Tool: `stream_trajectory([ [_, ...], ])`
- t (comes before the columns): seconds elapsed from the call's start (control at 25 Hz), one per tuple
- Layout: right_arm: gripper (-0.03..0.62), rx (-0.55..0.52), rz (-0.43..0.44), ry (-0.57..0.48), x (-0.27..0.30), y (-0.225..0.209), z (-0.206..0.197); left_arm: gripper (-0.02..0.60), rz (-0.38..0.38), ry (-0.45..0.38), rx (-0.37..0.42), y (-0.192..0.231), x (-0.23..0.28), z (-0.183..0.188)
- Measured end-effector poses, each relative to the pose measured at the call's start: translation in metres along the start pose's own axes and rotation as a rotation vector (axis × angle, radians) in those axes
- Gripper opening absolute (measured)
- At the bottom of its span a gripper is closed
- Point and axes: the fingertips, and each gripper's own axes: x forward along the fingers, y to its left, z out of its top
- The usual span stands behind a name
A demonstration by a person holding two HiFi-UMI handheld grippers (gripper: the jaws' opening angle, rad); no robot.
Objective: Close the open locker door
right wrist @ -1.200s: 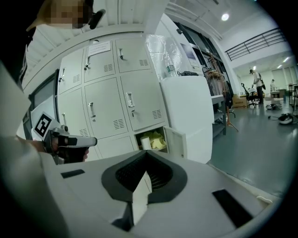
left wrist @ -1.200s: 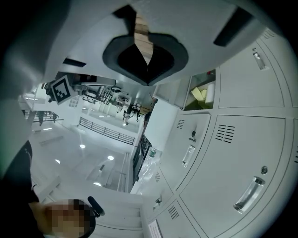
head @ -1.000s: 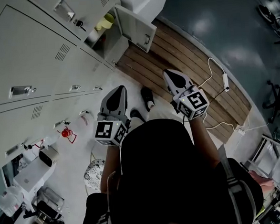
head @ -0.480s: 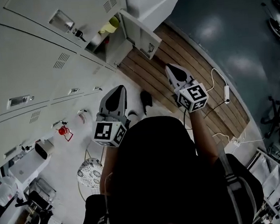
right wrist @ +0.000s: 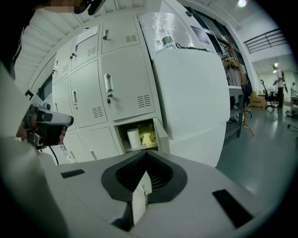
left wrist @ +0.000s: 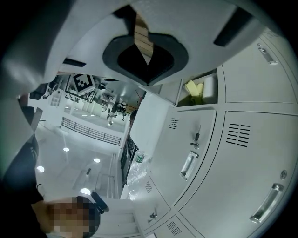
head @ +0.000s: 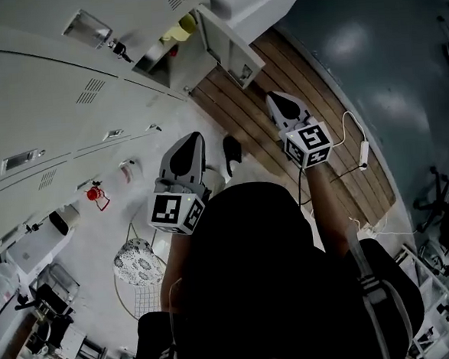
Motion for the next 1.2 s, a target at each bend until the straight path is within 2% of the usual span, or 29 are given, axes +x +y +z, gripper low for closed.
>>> stream_trajectory([
  [0.4,0.003,-0.035,-0.038,0.009,0.037,-0.039,-0.037,0.018,0.009,0.023,-0.005,-0.012,0.003,-0.005],
  [0.88,0.005,-0.094,-0.040,0.130,0.076,-0.060,-0.087,0.018,0.016,0.048,-0.012,-0.014,0.007,-0.018],
  [1.2,0.005,-0.101,-0.038,0.169,0.091,-0.070,-0.103,0.018,0.015,0.077,-0.019,-0.018,0.003,-0.030],
])
